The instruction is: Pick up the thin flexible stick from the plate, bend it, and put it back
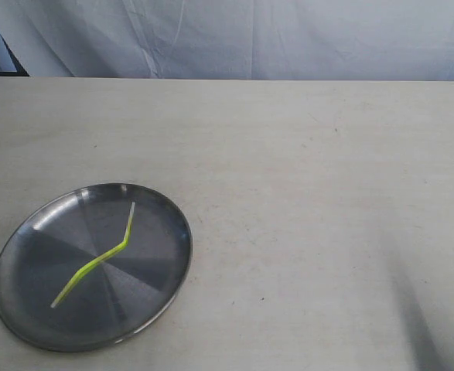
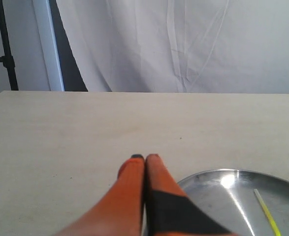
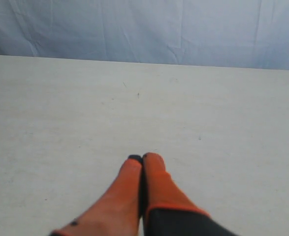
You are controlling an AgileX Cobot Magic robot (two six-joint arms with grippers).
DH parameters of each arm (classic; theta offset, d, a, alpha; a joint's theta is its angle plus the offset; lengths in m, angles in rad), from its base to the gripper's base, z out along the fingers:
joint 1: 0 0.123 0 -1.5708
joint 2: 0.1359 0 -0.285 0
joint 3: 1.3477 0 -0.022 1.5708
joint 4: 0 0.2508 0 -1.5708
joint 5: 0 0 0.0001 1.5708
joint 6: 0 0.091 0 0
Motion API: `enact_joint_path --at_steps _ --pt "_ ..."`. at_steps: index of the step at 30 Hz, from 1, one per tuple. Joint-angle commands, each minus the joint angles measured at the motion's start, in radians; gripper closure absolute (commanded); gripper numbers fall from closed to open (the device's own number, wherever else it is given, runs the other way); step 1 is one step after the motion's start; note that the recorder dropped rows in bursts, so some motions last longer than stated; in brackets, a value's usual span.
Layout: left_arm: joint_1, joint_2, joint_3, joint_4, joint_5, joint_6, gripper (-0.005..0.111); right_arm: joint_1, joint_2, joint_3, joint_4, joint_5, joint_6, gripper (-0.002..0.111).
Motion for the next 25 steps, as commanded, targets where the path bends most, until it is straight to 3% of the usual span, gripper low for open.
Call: enact_joint_path --at_steps 1,25 --pt "0.001 -0.006 0.004 -0.004 -0.012 0.0 0.107 -0.002 -0.004 0.002 -0.002 -0.008 -0.007 0.108" --pt "-0.031 -0.006 0.004 -0.004 -0.012 0.0 0.107 -0.002 -0.004 0.002 -0.002 -0.008 -0.007 0.108"
